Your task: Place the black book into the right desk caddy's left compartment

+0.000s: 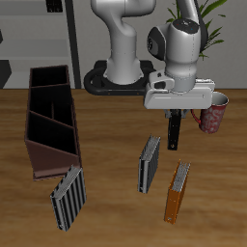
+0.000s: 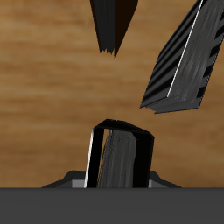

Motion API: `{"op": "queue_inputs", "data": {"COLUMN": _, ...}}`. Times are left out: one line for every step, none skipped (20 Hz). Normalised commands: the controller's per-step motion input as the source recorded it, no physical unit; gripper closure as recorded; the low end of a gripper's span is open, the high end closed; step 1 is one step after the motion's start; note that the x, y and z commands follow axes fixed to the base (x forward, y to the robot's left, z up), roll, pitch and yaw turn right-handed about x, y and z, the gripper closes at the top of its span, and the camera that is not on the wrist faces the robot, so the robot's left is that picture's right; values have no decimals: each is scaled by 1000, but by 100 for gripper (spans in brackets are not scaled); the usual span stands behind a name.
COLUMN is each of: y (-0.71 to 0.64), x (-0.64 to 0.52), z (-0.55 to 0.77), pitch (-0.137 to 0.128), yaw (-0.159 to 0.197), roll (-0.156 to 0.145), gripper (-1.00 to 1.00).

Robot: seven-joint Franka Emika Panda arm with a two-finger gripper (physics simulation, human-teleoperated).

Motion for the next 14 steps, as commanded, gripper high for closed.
{"op": "queue_inputs", "data": {"y": -351, "x": -243, "z": 816, "pitch": -67, "yaw": 91, "roll": -36, "gripper": 100}}
{"op": "queue_inputs", "data": {"y": -186, "x": -138, "z": 428, "pitch": -57, "yaw": 60, "roll": 15, "gripper": 100}}
{"op": "queue_inputs", "data": {"y": 14, "x": -8, "z": -22, "pitch": 0, "yaw": 0, "roll": 0, "gripper": 100}}
{"op": "queue_inputs", "data": {"y": -180, "x": -91, "z": 285, "pitch": -12, "yaw": 33, "roll": -26, "gripper": 100}}
{"op": "queue_inputs", "data": {"y": -155, "x": -163, "z": 363, "pitch": -21, "yaw": 75, "roll": 2, "gripper": 100}}
{"op": "queue_inputs", "data": {"y": -228, "x": -188, "z": 383, "pitch": -83, "yaw": 101, "roll": -37, "gripper": 100}}
{"op": "queue_inputs", "data": {"y": -352, "x": -234, "z": 462, "pitch": -40, "yaw": 79, "roll": -15, "gripper": 100}}
{"op": "queue_inputs", "data": {"y": -89, "x": -82, "z": 96, "pitch": 18, "yaw": 20, "roll": 11, "gripper": 100}}
{"op": "queue_inputs", "data": {"y": -468, "x": -218, "z": 307, "pitch": -62, "yaw": 122, "roll": -84, "gripper": 100}}
{"op": "queue_inputs", "data": {"y": -30, "x": -93, "z": 100, "pitch": -58, "yaw": 85, "roll": 8, "gripper": 100}}
{"op": "queue_inputs", "data": {"y": -219, "x": -85, "z": 136, "pitch": -48, "yaw": 136, "roll": -11, "gripper": 100}}
{"op": "queue_inputs", "data": {"y": -277, "x": -45, "z": 190, "pitch": 1, "yaw": 66, "roll": -51, "gripper": 100}}
{"op": "queue_inputs", "data": {"y": -289, "x": -26, "z": 278, "pitch": -5, "yaw": 37, "roll": -55, "gripper": 100}}
{"op": "queue_inputs", "data": {"y": -310, "x": -68, "z": 346, "pitch": -42, "yaw": 30, "roll": -58, "gripper": 100}}
